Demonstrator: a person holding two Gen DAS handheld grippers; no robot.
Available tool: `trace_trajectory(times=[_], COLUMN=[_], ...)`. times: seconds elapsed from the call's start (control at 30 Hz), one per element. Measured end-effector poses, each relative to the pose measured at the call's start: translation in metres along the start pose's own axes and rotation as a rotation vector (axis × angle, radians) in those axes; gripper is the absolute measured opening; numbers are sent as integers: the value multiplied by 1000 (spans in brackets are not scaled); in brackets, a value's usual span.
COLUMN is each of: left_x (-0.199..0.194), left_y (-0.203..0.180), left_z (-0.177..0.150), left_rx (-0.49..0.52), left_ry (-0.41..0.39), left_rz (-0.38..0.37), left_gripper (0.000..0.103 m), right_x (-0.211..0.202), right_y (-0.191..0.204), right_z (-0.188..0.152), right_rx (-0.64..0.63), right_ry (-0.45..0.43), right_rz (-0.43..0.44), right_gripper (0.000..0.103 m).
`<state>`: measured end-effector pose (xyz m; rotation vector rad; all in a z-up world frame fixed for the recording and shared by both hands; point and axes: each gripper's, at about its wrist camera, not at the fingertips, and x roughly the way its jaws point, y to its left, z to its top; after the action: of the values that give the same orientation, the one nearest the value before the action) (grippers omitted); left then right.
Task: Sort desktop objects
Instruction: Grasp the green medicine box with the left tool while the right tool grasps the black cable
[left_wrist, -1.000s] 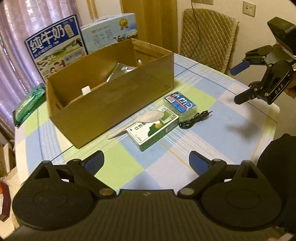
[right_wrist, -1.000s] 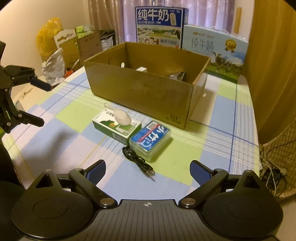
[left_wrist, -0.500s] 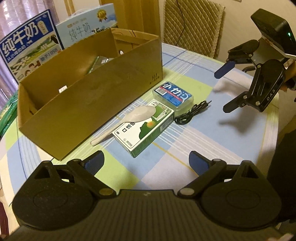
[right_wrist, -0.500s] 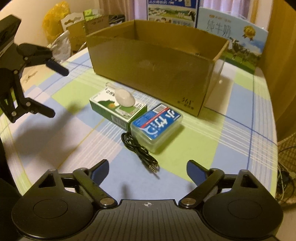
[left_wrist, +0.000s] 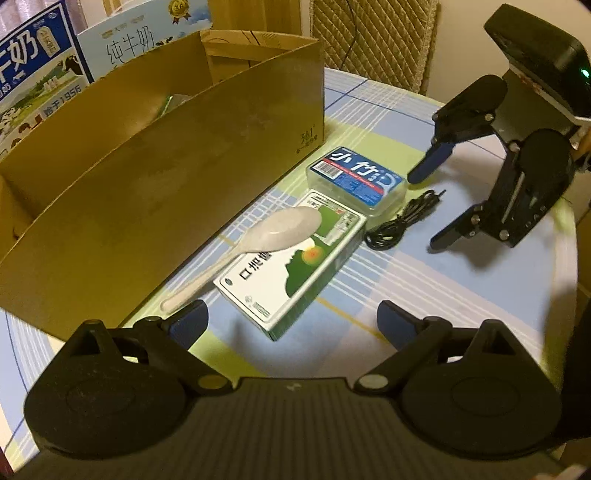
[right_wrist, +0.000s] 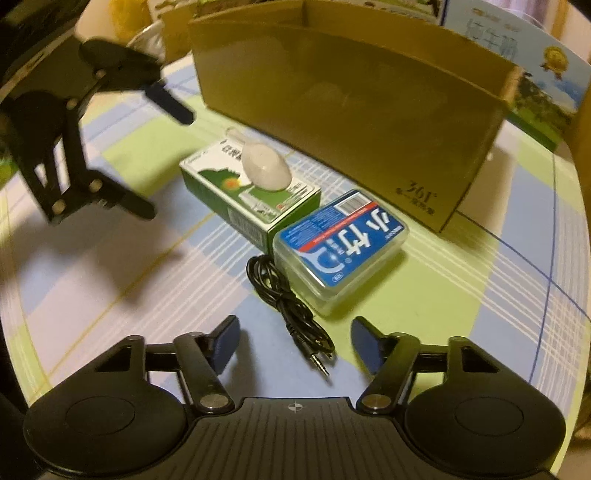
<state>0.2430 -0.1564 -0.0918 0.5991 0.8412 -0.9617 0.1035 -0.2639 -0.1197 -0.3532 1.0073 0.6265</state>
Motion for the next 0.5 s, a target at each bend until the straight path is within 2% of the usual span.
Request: trace_trajectory(times=[0.23, 0.5], left_x=[18, 36], left_y=[13, 13], left_z=[6, 11], left_rx=[45, 140], left_ry=[-3, 10], left_rz=[-10, -59], left_gripper=[95, 84], right_x=[5, 7], right_y=[-1, -1], right_z=[1, 5], right_rx=[-9, -13], right_ry=[7, 3], right_rz=[14, 25], right_gripper=[53, 47])
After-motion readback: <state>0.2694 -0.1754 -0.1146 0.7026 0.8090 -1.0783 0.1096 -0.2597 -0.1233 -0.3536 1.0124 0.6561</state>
